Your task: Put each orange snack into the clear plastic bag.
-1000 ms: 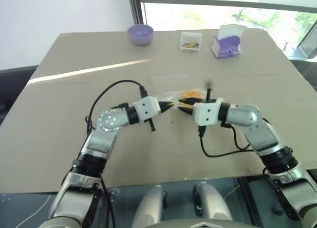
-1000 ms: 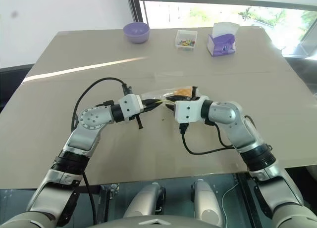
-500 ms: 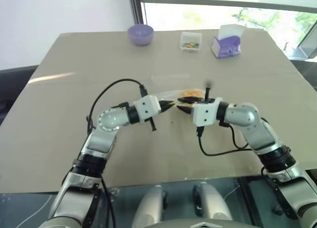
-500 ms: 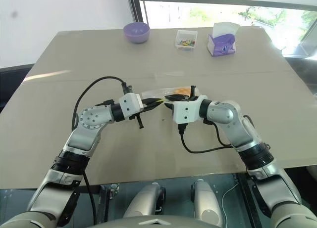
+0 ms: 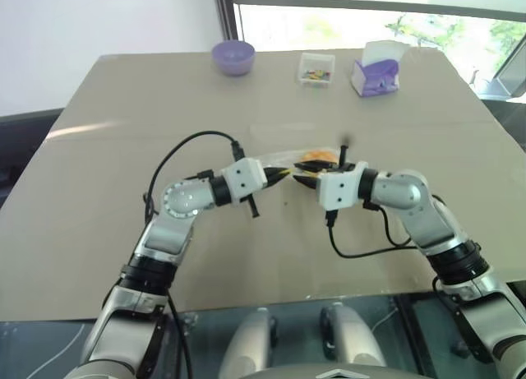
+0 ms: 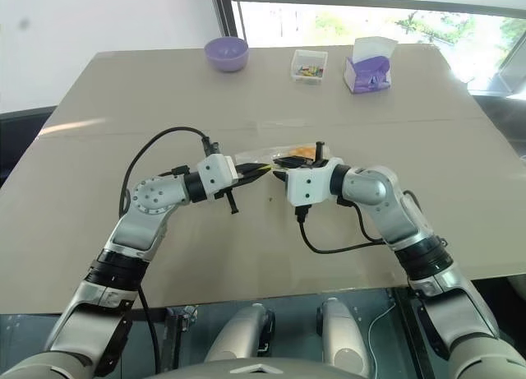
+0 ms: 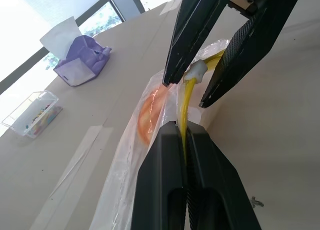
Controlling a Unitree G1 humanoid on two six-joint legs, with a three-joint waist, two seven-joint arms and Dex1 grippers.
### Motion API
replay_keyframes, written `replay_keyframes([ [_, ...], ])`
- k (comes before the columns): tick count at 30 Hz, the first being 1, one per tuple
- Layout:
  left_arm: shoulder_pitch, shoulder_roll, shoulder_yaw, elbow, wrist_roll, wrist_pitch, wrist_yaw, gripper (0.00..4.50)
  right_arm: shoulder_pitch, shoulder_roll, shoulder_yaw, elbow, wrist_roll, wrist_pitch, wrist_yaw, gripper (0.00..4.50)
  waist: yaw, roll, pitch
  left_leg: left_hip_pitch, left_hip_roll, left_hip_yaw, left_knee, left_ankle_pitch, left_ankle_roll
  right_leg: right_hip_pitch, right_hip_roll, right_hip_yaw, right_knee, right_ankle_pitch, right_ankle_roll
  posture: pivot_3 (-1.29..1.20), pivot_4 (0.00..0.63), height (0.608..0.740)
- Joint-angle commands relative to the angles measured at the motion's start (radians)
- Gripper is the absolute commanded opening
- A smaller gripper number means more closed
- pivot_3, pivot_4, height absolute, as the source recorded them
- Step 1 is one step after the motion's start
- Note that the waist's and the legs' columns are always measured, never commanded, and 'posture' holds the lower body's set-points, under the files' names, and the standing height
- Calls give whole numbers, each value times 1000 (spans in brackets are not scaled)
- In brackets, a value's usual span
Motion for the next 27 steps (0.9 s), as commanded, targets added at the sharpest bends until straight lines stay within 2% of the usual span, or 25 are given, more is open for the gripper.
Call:
replay_keyframes([
  [1,-11,3,23,-36,-14,-3,11,0,-20,-7,-22,-27,1,-22,-18,992,0,0,0,0,0,0,0,0,0,0,0,0,0,0,0,0,150,740],
  [27,-16,4,25,-36,-14,10,11,0,-15,-14,-19,-52,-1,-20,-26,992,0,0,0,0,0,0,0,0,0,0,0,0,0,0,0,0,150,740],
])
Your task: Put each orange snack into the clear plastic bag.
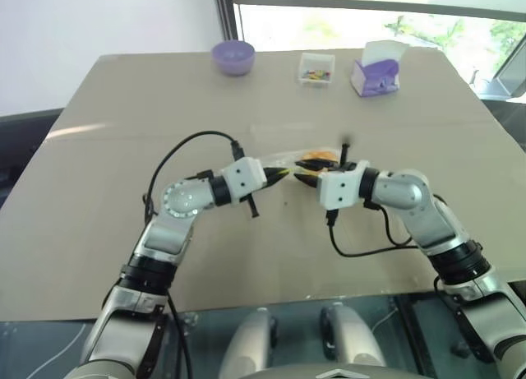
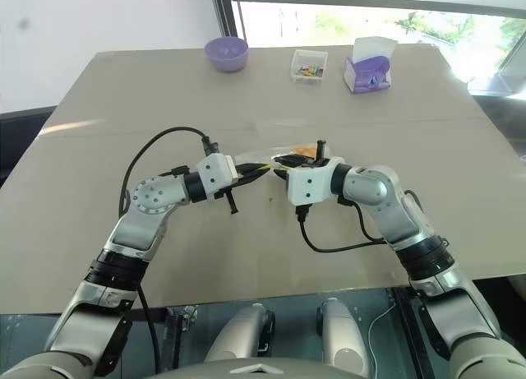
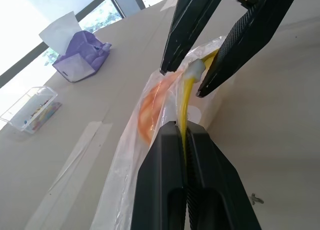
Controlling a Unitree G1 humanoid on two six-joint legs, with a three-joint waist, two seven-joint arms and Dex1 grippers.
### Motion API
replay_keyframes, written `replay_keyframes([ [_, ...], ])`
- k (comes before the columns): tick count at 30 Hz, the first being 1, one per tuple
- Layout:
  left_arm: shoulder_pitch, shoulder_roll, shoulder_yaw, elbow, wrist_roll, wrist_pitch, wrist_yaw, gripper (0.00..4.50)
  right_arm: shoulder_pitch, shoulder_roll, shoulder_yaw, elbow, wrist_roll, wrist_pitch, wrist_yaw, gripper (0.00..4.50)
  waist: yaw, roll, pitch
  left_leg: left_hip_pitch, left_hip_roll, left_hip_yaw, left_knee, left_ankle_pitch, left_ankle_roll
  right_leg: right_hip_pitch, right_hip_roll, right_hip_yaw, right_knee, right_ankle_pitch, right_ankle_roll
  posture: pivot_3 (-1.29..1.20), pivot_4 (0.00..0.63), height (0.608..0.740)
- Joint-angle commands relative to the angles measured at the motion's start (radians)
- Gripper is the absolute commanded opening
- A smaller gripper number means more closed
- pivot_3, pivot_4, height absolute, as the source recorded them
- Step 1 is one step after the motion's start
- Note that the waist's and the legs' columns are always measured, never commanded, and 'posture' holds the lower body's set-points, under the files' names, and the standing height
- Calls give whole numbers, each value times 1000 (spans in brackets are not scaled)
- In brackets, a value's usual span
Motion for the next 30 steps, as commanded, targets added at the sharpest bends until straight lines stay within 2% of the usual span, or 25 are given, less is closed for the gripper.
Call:
replay_keyframes([
  [1,-17,3,24,-35,-14,-9,10,0,-16,-7,-19,-46,1,-17,-10,992,0,0,0,0,0,0,0,0,0,0,0,0,0,0,0,0,150,740],
  [4,-17,3,23,-37,-14,-10,11,0,-13,-7,-18,-48,0,-16,-10,123,0,0,0,0,0,0,0,0,0,0,0,0,0,0,0,0,150,740],
  [5,-17,2,23,-38,-14,-9,11,0,-13,-7,-18,-48,0,-16,-9,51,0,0,0,0,0,0,0,0,0,0,0,0,0,0,0,0,150,740],
  [30,-2,20,48,-35,-48,-20,16,0,13,-51,-50,-56,38,26,1,51,0,0,0,0,0,0,0,0,0,0,0,0,0,0,0,0,150,740],
])
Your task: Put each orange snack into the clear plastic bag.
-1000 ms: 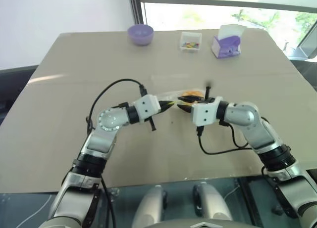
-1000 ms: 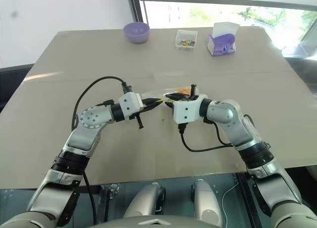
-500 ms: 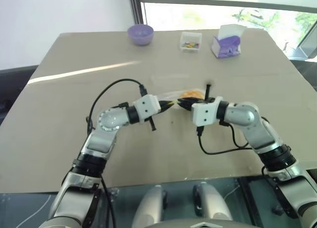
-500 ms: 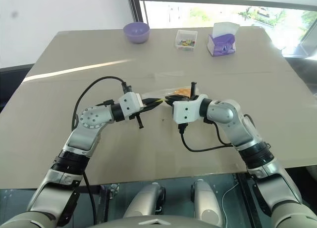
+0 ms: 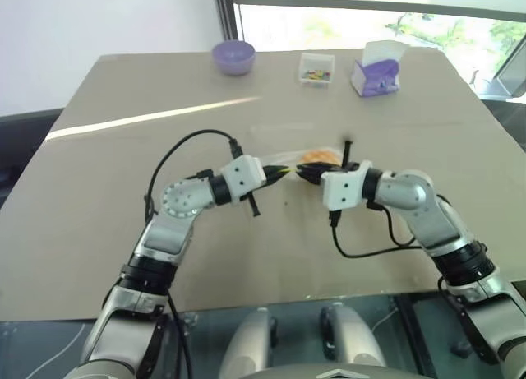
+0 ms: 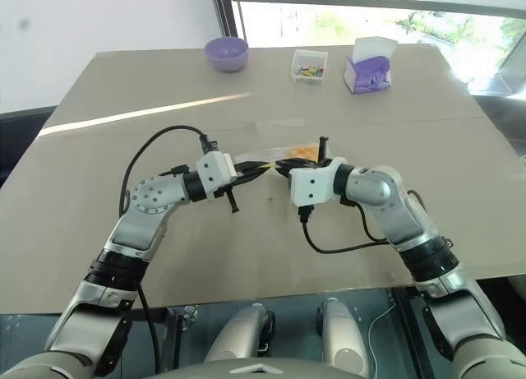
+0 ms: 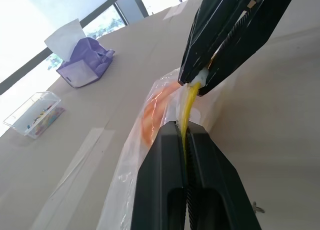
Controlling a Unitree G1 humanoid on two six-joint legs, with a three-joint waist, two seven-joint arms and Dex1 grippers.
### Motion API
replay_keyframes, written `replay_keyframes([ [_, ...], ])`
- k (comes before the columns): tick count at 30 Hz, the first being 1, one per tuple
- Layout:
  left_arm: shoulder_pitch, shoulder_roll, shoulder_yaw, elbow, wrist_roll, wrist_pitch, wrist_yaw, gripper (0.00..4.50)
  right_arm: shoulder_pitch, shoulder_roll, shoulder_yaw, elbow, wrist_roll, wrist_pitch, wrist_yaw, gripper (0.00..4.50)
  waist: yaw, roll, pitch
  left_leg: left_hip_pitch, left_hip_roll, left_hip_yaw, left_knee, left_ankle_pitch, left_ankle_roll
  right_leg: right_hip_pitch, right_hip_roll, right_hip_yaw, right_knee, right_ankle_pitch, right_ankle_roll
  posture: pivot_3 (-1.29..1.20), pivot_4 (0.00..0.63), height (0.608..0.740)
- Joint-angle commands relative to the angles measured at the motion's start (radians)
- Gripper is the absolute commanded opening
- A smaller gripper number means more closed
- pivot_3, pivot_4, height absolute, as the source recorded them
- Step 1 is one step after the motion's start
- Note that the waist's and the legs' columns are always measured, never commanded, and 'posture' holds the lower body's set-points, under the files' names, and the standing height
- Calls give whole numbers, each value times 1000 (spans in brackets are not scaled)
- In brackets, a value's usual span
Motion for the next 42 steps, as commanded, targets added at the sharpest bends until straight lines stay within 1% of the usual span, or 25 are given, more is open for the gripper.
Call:
replay_keyframes([
  [1,-2,21,47,-27,-15,-16,8,0,4,-26,-50,-32,12,18,-4,51,0,0,0,0,0,0,0,0,0,0,0,0,0,0,0,0,150,740],
  [19,7,34,55,-19,-21,-23,6,0,45,-113,-105,-23,11,57,-29,51,1,0,0,0,0,0,0,0,0,0,0,0,-1,0,0,0,150,740],
  [27,12,38,59,-22,-25,-24,5,0,70,-191,-138,45,8,35,-54,51,1,0,0,-1,0,0,0,0,0,0,0,0,-1,0,0,0,150,740],
  [42,60,61,63,-65,-33,-31,-2,0,57,-255,-136,198,-3,-50,-101,51,1,0,0,-1,0,0,0,0,0,0,0,0,-2,0,0,0,150,740],
])
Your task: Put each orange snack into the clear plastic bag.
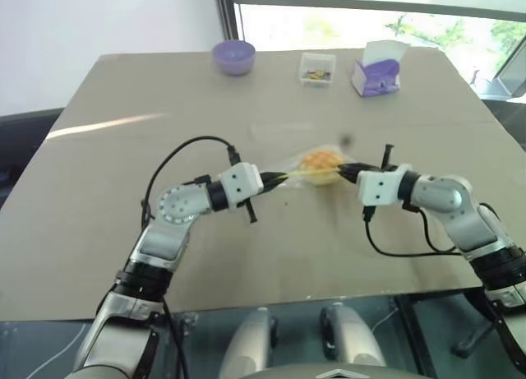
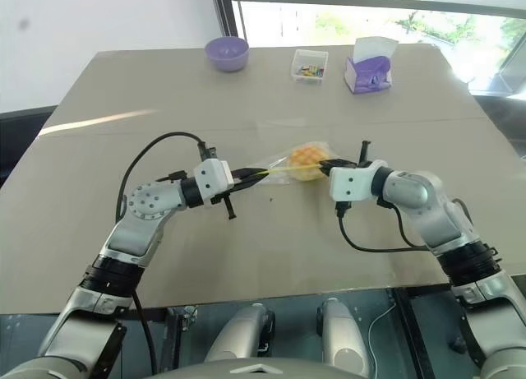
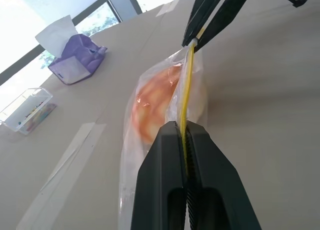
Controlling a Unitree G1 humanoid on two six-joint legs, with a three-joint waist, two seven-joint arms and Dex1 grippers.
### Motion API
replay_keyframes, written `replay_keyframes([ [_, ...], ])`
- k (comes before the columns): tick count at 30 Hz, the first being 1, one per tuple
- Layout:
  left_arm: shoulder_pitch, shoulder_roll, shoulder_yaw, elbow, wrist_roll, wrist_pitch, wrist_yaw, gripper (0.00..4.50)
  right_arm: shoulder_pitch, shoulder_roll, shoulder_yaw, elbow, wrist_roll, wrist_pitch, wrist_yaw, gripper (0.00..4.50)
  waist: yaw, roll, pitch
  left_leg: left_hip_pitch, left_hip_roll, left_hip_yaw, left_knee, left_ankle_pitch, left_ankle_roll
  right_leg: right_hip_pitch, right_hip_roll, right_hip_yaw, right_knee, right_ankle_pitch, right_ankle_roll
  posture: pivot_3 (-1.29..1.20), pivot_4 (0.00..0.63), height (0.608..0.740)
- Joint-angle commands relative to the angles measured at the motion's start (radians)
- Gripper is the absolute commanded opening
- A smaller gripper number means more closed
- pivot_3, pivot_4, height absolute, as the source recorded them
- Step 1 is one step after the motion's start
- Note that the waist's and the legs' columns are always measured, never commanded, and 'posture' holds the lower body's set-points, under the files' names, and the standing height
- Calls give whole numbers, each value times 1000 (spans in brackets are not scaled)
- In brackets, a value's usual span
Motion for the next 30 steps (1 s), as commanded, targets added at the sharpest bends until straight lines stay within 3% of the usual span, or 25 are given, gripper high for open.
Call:
replay_keyframes([
  [1,17,34,68,-43,-22,-15,11,0,-10,-52,-83,68,-20,11,-28,51,-1,0,0,0,0,0,0,0,0,0,0,0,0,0,0,0,150,740],
  [17,34,47,74,-52,-20,-20,17,0,20,-87,-82,94,-13,-8,-41,51,0,0,0,0,0,0,0,0,0,0,0,0,-1,0,0,0,150,740],
  [21,30,47,72,-45,-20,-27,16,0,36,-78,-95,62,57,47,12,51,0,0,0,0,0,0,0,0,0,0,0,0,-1,0,0,0,150,740],
  [24,30,45,66,-47,-16,-32,15,0,49,-73,-101,43,74,59,20,1085,1,0,0,0,0,0,0,0,0,0,0,0,-1,0,0,0,150,740],
  [27,30,40,64,-47,-11,-36,14,0,68,-63,-114,22,78,71,24,2591,1,0,0,0,0,-1,0,0,0,1,0,-1,-2,0,0,0,150,740],
  [28,32,40,64,-48,-8,-38,13,0,76,-66,-116,17,79,71,33,2905,1,0,0,0,0,-1,0,0,0,1,0,-1,-3,0,0,0,150,740],
  [30,36,39,63,-47,-4,-43,13,0,87,-72,-117,12,80,63,48,2905,1,0,0,0,0,0,0,0,0,1,0,-1,-3,0,0,0,150,740],
])
